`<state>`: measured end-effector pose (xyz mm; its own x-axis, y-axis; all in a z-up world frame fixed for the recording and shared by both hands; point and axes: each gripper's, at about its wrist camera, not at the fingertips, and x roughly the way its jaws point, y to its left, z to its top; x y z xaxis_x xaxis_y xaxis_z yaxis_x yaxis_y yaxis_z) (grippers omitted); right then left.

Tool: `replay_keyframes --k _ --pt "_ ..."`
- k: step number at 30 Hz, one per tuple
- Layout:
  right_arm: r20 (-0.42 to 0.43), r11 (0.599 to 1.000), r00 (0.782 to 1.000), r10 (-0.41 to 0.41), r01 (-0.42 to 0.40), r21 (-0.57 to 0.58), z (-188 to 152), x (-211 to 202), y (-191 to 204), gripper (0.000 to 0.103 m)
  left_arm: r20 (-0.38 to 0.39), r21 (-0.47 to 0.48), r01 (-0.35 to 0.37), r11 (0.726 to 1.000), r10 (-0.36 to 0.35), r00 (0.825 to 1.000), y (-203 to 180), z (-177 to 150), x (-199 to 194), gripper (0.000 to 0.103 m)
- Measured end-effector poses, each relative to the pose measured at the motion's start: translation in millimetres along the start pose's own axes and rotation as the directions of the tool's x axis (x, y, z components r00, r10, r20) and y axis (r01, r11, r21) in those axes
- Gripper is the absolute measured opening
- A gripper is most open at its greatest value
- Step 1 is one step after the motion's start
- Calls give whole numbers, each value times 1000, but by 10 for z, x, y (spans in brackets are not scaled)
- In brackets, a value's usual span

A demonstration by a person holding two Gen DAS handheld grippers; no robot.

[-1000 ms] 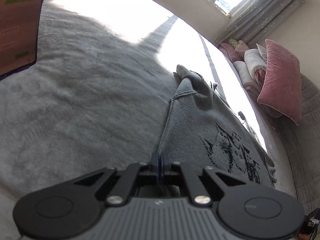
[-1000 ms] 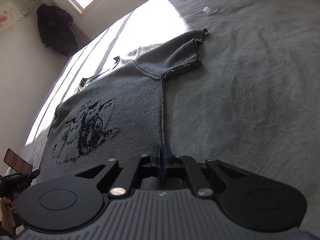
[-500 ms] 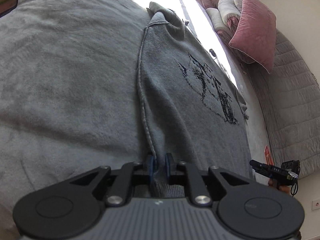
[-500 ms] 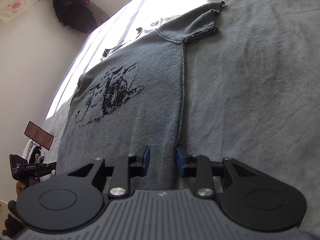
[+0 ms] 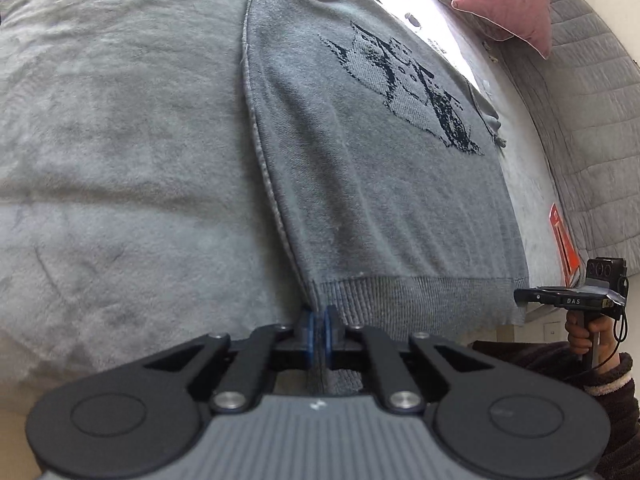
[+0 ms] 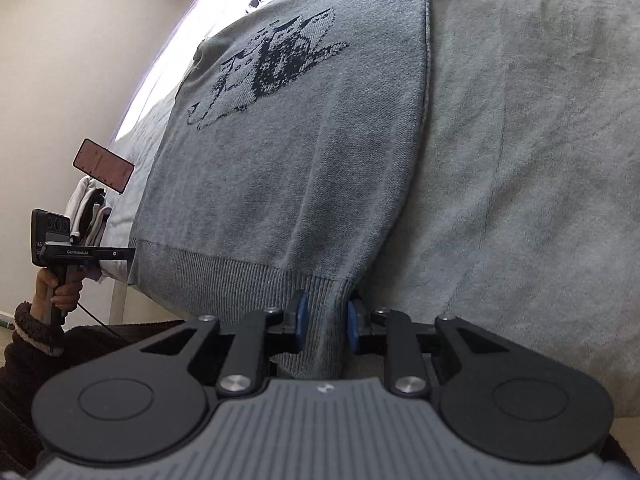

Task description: Fold clothes

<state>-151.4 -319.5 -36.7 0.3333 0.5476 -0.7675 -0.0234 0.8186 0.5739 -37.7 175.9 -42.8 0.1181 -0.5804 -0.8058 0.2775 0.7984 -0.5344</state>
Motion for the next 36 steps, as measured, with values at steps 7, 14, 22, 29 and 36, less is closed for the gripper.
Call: replay_keyframes --k 7,14,22,29,36 --pt "60 999 998 -3 6 -46 -111 -354 42 6 32 55 -1 998 -1 999 -9 -118 -304 4" --pt "-12 994 995 -103 102 -31 -78 -72 -18 6 -20 -1 -31 1000 31 999 173 -104 -55 5" --pt "-10 994 994 -108 108 -24 72 -234 -50 17 25 -17 -26 1000 26 999 210 55 -258 25" --pt "61 989 988 -143 145 -27 402 -381 41 39 170 -61 -59 996 68 983 167 560 -371 48" --pt "156 982 972 -175 183 -38 897 -299 252 39 264 -156 -140 978 178 948 97 1133 -136 49"
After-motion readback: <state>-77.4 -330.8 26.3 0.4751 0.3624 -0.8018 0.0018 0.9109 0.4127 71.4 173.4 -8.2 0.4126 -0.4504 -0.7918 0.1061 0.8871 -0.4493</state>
